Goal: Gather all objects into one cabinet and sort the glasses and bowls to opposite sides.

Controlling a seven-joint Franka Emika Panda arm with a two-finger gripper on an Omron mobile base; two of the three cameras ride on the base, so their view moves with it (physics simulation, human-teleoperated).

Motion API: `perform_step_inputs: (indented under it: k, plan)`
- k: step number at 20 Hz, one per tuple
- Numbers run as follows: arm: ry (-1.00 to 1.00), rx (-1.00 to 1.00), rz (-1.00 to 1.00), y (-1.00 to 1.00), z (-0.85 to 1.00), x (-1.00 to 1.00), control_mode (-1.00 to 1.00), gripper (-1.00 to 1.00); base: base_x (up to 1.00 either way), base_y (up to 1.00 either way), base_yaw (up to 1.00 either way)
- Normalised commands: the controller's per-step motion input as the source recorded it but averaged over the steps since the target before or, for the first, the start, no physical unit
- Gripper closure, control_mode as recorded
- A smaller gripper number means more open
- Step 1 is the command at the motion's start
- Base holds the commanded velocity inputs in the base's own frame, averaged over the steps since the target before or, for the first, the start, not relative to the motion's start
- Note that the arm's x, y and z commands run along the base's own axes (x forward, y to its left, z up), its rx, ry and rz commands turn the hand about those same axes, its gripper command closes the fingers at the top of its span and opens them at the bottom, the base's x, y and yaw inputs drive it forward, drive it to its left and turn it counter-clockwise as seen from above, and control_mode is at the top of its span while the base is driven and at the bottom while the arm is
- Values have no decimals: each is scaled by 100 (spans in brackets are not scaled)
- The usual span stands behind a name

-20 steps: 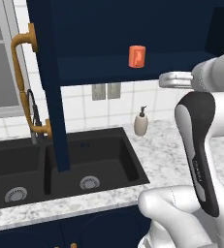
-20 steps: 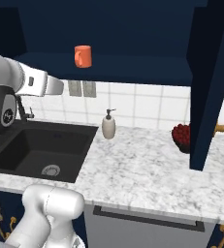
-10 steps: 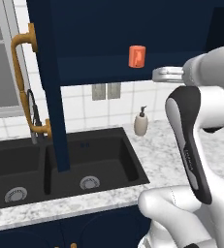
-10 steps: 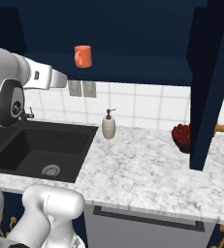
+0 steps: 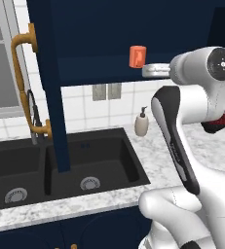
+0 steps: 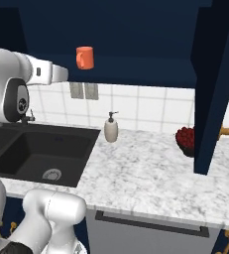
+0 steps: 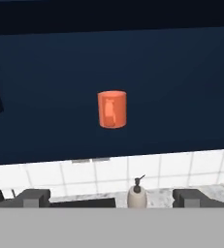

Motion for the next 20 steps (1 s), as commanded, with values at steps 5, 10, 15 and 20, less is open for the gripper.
perform_step_inputs:
  k: [5, 10, 15, 20]
  plan:
    - [-3, 0, 0, -4, 6, 18, -100, -100, 0, 0, 0]
    - [0, 0, 0, -2, 0, 38, -100, -100, 0, 0, 0]
    - [0, 0, 0, 0, 0, 51, -100, -100, 0, 0, 0]
    - [0, 0, 0, 0, 0, 41, -100, -100, 0, 0, 0]
